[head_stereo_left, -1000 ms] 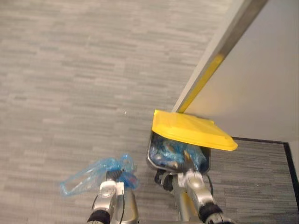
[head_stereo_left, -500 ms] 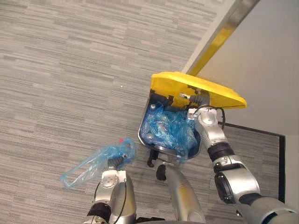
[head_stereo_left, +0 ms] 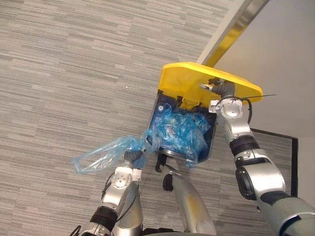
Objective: Gather rubbish on tea table into small bin, then transfer packed bag to large trash can.
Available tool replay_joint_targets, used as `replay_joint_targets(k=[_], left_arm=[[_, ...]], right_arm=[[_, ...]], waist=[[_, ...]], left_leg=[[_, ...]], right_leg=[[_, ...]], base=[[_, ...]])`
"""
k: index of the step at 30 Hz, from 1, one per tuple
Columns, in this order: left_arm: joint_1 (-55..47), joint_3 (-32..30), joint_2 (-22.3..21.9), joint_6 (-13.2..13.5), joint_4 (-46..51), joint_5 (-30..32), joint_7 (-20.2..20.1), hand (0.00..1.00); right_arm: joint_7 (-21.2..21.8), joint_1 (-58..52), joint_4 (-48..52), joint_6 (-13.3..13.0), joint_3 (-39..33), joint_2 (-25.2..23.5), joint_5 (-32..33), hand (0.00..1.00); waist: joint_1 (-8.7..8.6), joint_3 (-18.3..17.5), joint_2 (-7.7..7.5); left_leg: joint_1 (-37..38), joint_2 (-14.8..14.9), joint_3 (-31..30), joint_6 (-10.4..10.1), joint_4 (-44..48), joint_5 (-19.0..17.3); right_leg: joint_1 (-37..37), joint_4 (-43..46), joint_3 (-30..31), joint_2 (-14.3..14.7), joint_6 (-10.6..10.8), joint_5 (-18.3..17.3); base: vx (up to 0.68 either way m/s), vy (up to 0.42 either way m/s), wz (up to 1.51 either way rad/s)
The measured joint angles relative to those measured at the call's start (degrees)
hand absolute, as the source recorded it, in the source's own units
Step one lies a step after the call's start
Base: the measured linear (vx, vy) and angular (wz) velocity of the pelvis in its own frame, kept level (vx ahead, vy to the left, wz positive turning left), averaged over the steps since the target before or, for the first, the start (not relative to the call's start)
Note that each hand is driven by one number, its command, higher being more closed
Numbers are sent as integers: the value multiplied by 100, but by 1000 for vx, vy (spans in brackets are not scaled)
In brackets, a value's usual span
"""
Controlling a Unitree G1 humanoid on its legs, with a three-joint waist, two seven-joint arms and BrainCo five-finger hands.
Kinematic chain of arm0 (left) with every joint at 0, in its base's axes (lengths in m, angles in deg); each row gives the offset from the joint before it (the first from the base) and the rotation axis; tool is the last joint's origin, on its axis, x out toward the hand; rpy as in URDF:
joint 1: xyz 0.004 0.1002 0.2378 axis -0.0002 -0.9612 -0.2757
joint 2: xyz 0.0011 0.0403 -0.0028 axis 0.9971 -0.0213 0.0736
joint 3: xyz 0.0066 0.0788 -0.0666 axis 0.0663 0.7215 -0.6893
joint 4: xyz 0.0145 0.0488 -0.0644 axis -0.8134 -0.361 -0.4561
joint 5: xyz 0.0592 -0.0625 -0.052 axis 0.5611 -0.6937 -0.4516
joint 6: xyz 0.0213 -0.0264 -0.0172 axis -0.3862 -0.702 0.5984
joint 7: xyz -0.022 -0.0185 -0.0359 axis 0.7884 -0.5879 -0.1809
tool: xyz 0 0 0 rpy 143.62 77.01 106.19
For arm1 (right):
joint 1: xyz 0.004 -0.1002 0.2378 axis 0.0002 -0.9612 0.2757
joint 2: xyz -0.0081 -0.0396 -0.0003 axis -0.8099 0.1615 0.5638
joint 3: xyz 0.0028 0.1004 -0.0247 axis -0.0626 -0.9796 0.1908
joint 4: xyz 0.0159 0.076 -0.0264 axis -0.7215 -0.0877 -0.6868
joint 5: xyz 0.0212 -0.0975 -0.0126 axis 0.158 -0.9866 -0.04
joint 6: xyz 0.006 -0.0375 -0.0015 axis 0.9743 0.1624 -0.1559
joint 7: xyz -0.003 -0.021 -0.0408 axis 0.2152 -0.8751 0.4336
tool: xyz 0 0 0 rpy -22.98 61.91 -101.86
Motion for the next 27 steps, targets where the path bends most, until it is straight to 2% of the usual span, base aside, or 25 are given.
replay_joint_targets(k=[8, 13, 14, 16, 22, 25, 27], left_arm=[[312, 649, -5, 117, 1116, -218, -98, 100], [742, 928, -20, 210, 1777, -234, -79, 100], [742, 928, -20, 210, 1777, -234, -79, 100], [1062, 1050, -70, 253, 1806, -234, -51, 100], [1425, 1191, -154, 250, 1760, -223, -27, 100], [1761, 1175, -234, 247, 1382, -201, 93, 100], [2061, 1174, -266, 169, 795, -98, 199, 100]], right_arm=[[144, 12, 2, 10, 259, 156, 0, 0], [245, 132, 2, 16, 484, 187, 17, 0], [245, 132, 2, 16, 484, 187, 17, 0], [284, 203, 2, 22, 530, 195, 136, 0], [349, 238, 39, 21, 721, 446, 134, 0], [347, 443, 42, 22, 721, 505, 130, 0], [332, 523, 192, 22, 721, 531, 128, 0]], waist=[[-66, 71, 12], [-150, 72, 13], [-150, 72, 13], [-270, 74, 17], [-299, 128, 107], [-349, 134, 120], [-391, 154, 151]], left_leg=[[185, -86, 180, 61, 1, -31], [273, -174, 349, 162, -5, -53], [273, -174, 349, 162, -5, -53], [269, -243, 353, 189, -24, -40], [277, -291, 451, 227, -32, -43], [92, -335, 483, 249, -17, -47], [-55, -338, 494, 230, 35, -38]], right_leg=[[114, 21, 179, -56, -11, 6], [112, 28, 376, -93, -124, 85], [112, 28, 376, -93, -124, 85], [82, 61, 400, -145, -134, 92], [45, 78, 504, -172, -135, 92], [-158, 77, 567, -215, -171, 121], [-287, 72, 568, -215, -191, 149]], base=[[12, 27, -8], [24, 57, -15], [27, 42, -6], [34, 48, 0], [21, 28, -5], [-5, 8, -3], [0, 0, 0]])
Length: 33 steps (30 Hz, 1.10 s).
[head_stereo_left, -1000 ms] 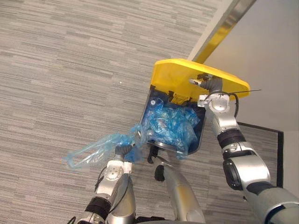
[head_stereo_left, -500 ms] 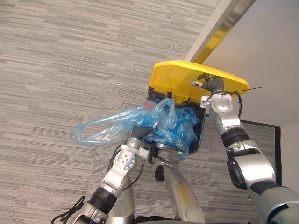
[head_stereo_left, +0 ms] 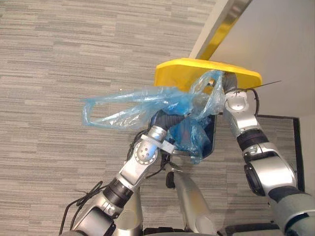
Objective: Gather rubbish on tea table into small bin, then transfer packed bag to large trash can.
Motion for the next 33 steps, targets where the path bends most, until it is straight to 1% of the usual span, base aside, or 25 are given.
replay_joint_targets(k=[3, 7, 9, 11, 14, 16, 19, 20, 21, 23, 24, 27, 30, 33], left_arm=[[229, 9, -24, -192, -658, 63, 13, 100], [674, 120, -105, -362, -1463, 229, 91, 100], [918, 162, -210, -445, -1865, 330, 85, 100], [1144, 186, -346, -480, -2286, 447, 81, 100], [1354, 180, -500, -562, -2730, 679, 78, 100], [1371, 6, -580, -603, -3052, 874, 56, 100], [1378, -224, -615, -707, -3300, 1147, -19, 100], [1382, -330, -648, -727, -3402, 1314, -20, 0], [1379, -427, -674, -746, -3503, 1404, -20, 0], [1363, -771, -744, -861, -3759, 1864, -13, 0], [1347, -948, -778, -901, -3870, 1987, -8, 0], [1245, -1375, -830, -1160, -4024, 2488, 57, 0], [1155, -1597, -900, -1424, -4094, 2995, 104, 0], [1145, -1603, -938, -1462, -4093, 3191, 101, 0]], right_arm=[[-19, -24, 293, 3, -1, -8, -2, 0], [-172, -143, 787, -1, -25, -73, -9, 0], [-222, -201, 963, 0, -52, -221, -8, 0], [-231, -203, 1108, -1, -52, -402, -8, 0], [-263, -194, 1372, -7, -50, -652, -8, 0], [-316, -184, 1449, -7, -48, -851, -7, 0], [-343, -179, 1513, -7, -38, -974, -7, 0], [-357, -181, 1590, -7, -24, -994, -7, 0], [-371, -182, 1628, -6, 0, -1022, -6, 0], [-397, -181, 1704, -7, 84, -1082, -7, 0], [-405, -182, 1740, -7, 129, -1084, -6, 0], [-417, -180, 1937, -12, 218, -1097, -8, 0], [-380, -180, 2011, -11, 265, -1094, -10, 0], [-351, -180, 2084, -11, 304, -1092, -11, 0]], waist=[[-51, 49, 42], [-90, 55, 38], [-95, 79, 34], [-98, 87, 35], [-89, 94, 34], [-79, 95, 32], [-53, 95, 32], [-41, 95, 32], [-43, 95, 32], [-65, 95, 32], [-66, 95, 32], [-69, 95, 32], [-70, 94, 34], [-69, 92, 35]], left_leg=[[-84, 19, 32, -6, 45, 2], [-398, 67, 98, -3, 205, -23], [-514, 108, 110, -31, 305, -68], [-673, 146, 112, 4, 447, -135], [-972, 200, 137, -16, 638, -193], [-1094, 231, 166, -36, 710, -217], [-1174, 304, 241, -74, 791, -243], [-1185, 318, 268, -87, 817, -254], [-1182, 324, 287, -85, 814, -257], [-1183, 334, 293, -29, 806, -291], [-1184, 337, 304, -25, 804, -295], [-1196, 372, 381, -26, 803, -294], [-1179, 394, 416, -29, 786, -292], [-1163, 395, 422, -37, 787, -287]], right_leg=[[-70, 2, 8, 32, -19, 31], [-351, 68, 19, 40, -19, 30], [-435, 96, 8, 68, -21, 32], [-560, 124, -13, 90, -11, 25], [-800, 144, -15, 136, 18, 60], [-930, 160, -10, 167, -12, 87], [-1048, 204, 8, 216, -43, 108], [-1082, 247, 23, 226, -73, 127], [-1084, 249, 39, 234, -73, 127], [-1086, 251, 68, 245, -73, 126], [-1090, 251, 79, 248, -72, 125], [-1149, 258, 97, 254, -89, 136], [-1150, 269, 97, 262, -96, 141], [-1149, 331, 97, 256, -104, 134]], base=[[14, -8, -3], [2, -5, -1], [-19, -24, -4], [-30, -22, -5], [-23, -23, -8], [3, -29, -10], [13, -27, -11], [19, -18, -14], [12, -11, -12], [0, -11, -8], [-4, -10, -5], [4, -14, -4], [2, -5, -1], [0, 0, 0]])
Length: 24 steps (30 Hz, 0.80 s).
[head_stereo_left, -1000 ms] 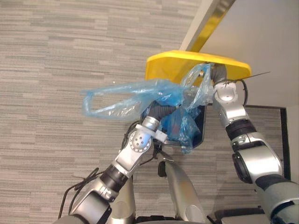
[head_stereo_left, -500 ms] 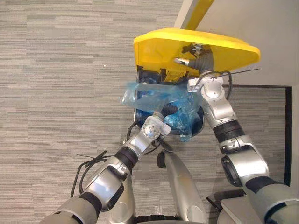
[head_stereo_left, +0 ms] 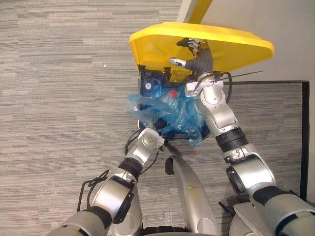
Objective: Gather rubbish on tea table into small bin, then transfer packed bag to large trash can.
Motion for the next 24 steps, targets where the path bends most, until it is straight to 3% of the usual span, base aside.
replay_joint_targets(k=[10, 13, 19, 24], left_arm=[[-98, 248, -103, -2, 284, 68, 7, 0], [-295, 490, -69, 46, 608, -8, 7, 0], [-1200, 587, 311, 311, 1359, -645, -11, 0], [-2559, 274, 776, 560, 1943, -1212, -240, 0]], right_arm=[[101, -280, 63, 0, 60, -1, -194, 0], [156, -678, 114, 0, 55, -23, -280, 0], [286, -1546, -335, 26, -113, -201, -694, 0], [442, -2381, -966, 121, -370, -206, -919, 0]], waist=[[26, -124, 3], [131, -267, -1], [174, -484, 8], [180, -838, 23]], left_leg=[[331, 17, 21, -63, -271, 152], [522, 13, 8, -147, -510, 273], [1153, -37, -64, -177, -1058, 480], [1691, -77, -188, -142, -1545, 620]], right_leg=[[332, -19, -121, -129, -3, -108], [488, -103, -169, -141, 30, -132], [1051, -356, -256, -157, 37, -147], [1549, -644, -302, -154, 39, -149]], base=[[-31, -31, 11], [-6, -69, 12], [22, -23, 9], [45, -11, 9]])
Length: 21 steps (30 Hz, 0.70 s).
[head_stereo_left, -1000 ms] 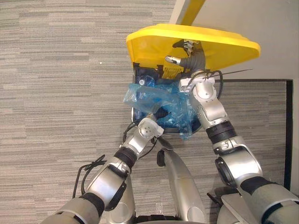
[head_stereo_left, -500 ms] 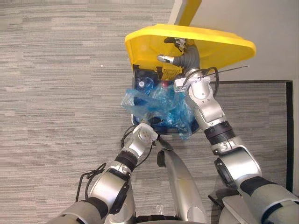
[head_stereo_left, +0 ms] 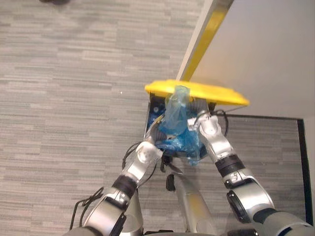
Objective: Gather rubbish on tea table into small bin, then transfer packed bag to large trash can.
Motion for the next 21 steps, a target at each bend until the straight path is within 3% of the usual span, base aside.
replay_joint_targets(k=[5, 9, 11, 12, 13, 14, 15, 16, 17, 18, 20, 21], left_arm=[[-1199, -736, 184, 65, -63, -302, -257, 0], [-1677, -1382, 201, 73, -1000, -307, -280, 0], [-1741, -1577, 190, 54, -1395, -308, -279, 0], [-1800, -1723, 180, 39, -1567, -309, -277, 0], [-1807, -1769, 150, 31, -1627, -310, -275, 0], [-1862, -1939, 134, 4, -1745, -399, -241, 0], [-1874, -2058, 135, -36, -1830, -435, -233, 0], [-1896, -2090, 139, -50, -1854, -464, -225, 0], [-1998, -2204, 124, -75, -1851, -587, -220, 0], [-2114, -2327, 84, -74, -1814, -650, -212, 0], [-2203, -2504, 52, -73, -1793, -707, -216, 0], [-2166, -2695, -28, -93, -1819, -754, -205, 0]], right_arm=[[145, -637, -168, 5, -360, -28, -220, 0], [210, -1092, -215, 4, -494, -144, -277, 0], [250, -1373, -212, 1, -533, -248, -451, 0], [287, -1543, -175, -2, -534, -286, -455, 0], [304, -1636, -175, -2, -531, -301, -456, 0], [362, -1909, -191, -2, -538, -375, -465, 0], [381, -2197, -206, -5, -578, -466, -497, 0], [392, -2336, -224, -5, -592, -522, -535, 0], [439, -2754, -326, -5, -611, -700, -738, 0], [469, -3033, -442, -6, -615, -819, -897, 0], [467, -3368, -645, -10, -689, -936, -1042, 0], [454, -3526, -940, 34, -880, -1047, -1185, 0]], waist=[[2, -91, 30], [36, -103, 27], [9, -105, 27], [15, -128, 22], [18, -104, 56], [4, -114, 50], [-8, -111, 66], [-6, -134, 70], [5, -313, 12], [12, -449, -8], [27, -658, -118], [52, -809, -244]], left_leg=[[446, -40, 7, 12, -47, 3], [738, -256, 200, 145, 234, -60], [743, -379, 292, 203, 499, -80], [695, -323, 425, 330, 560, -66], [677, -302, 479, 383, 549, -22], [664, -260, 563, 327, 520, 139], [731, -249, 570, 302, 377, 264], [761, -241, 572, 287, 290, 330], [876, -154, 588, 237, -75, 499], [884, -62, 607, 162, -305, 636], [775, -31, 637, 75, -407, 713], [666, -91, 637, -17, -454, 775]], right_leg=[[438, -39, 8, -17, 34, -19], [590, 324, 243, -170, 176, -38], [584, 451, 388, -263, 405, 95], [587, 357, 454, -296, 674, 27], [556, 465, 439, -330, 668, -159], [120, 2057, 387, -447, 57, -507], [38, 3209, 318, -597, -105, -736], [37, 3596, 305, -666, -148, -845], [128, 4498, 382, -775, -103, -1211], [382, 4853, 556, -853, 34, -1431], [916, 4531, 898, -1059, 298, -1478], [1433, 3345, 853, -1021, 771, -2365]], base=[[2, 20, -4], [-86, 68, -23], [-214, 110, -39], [-214, 76, -33], [-320, 46, -37], [-293, 18, -20], [-293, 18, -15], [-176, -78, -7], [-111, -160, -16], [-131, -208, -20], [-82, -236, -22], [-41, -319, -48]])
